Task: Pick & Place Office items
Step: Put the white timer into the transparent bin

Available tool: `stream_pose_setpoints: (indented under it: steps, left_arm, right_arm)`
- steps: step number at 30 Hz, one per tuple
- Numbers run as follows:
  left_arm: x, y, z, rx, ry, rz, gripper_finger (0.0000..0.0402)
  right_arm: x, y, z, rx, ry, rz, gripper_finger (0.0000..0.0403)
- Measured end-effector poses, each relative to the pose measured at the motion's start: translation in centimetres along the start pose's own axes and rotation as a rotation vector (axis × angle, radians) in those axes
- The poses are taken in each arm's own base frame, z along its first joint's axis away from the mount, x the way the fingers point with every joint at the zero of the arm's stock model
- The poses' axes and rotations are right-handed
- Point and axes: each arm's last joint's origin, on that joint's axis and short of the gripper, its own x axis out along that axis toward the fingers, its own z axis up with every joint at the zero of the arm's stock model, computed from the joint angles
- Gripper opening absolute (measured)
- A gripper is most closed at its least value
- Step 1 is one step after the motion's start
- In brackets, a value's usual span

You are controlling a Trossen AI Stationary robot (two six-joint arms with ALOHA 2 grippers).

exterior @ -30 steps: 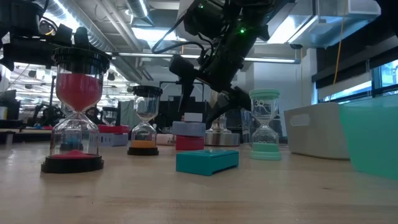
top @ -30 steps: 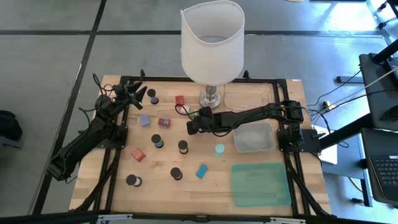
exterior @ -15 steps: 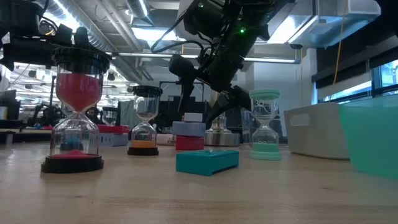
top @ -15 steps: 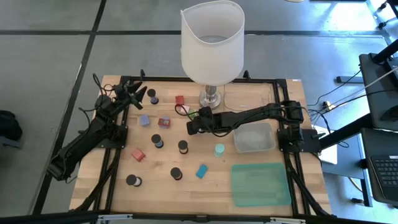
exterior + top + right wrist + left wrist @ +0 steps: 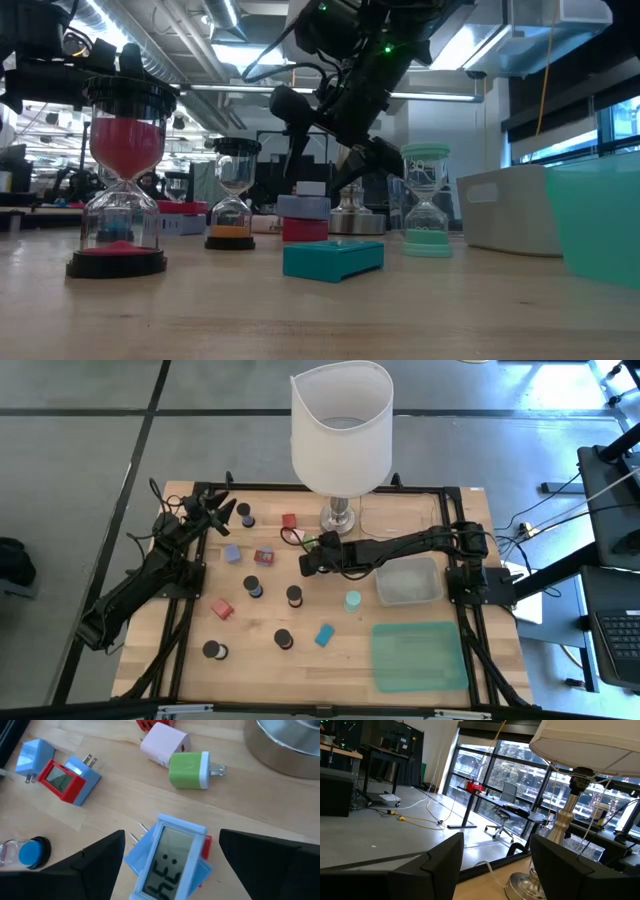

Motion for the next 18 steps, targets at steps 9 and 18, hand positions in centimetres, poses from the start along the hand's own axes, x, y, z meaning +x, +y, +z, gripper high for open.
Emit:
stream_pose_setpoints:
  steps: [9,18]
  left_arm:
    - [0.0,0.0,0.0,0.0,-0.001,0.0,0.0226]
    - [0.0,0.01,-0.02,0.0,0.002,0.001,0.0226]
  right_arm:
    - [0.56,-0.18,-0.48,0.006,0.01,-0.02,0.0327]
    - [0.88,-0.15,-0.74,0.027,0.009,-0.021,0.0327]
